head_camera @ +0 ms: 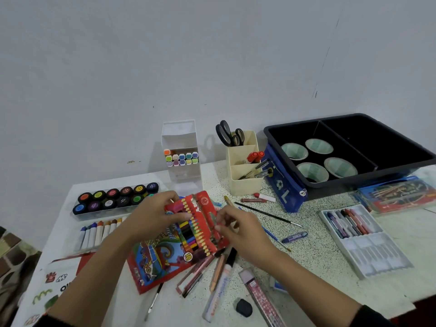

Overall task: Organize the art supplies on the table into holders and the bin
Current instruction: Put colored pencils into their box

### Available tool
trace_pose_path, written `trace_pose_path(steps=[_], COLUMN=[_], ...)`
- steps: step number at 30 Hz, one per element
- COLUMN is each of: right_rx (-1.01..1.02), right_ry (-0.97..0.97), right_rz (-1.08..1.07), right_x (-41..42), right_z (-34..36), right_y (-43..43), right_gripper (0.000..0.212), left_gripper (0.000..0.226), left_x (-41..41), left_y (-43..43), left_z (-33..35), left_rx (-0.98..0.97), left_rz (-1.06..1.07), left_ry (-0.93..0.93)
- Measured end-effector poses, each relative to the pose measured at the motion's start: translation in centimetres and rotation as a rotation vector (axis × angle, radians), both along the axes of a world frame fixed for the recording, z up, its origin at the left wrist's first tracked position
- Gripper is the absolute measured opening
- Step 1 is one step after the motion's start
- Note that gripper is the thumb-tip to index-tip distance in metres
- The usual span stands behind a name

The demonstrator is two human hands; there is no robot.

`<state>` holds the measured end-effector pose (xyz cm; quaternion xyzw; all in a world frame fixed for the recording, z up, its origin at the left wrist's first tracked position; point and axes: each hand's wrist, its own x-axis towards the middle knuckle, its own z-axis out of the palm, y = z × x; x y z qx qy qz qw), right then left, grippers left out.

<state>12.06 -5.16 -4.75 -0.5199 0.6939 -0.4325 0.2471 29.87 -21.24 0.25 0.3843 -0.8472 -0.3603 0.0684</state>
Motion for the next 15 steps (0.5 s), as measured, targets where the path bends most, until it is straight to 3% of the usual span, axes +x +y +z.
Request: trace_pose_path(steps=[5,8,15], right_rx=[-0.158,-0.244,-0.33], right_ry=[-0.376,-0.608,-0.482], right_rz=[-0.016,-0.058,-0.078], right_x=[0.0,-0.5,-0.5], right_z=[3.4,5.5,6.7], right_y=[-0.9,-1.6,-3.9], right_gripper=[0.005,0.021,0.034], left_gripper=[0.035,0.032,0.036], left_x=[0.9,0.9,0.6], left_y=[0.4,1.1,2.2], left_z=[3.7,4.7,2.1], left_rx=[0.109,0.122,0.403], left_rz=[0.085,0.196,0.448], left_ry=[0.235,0.409,0.697])
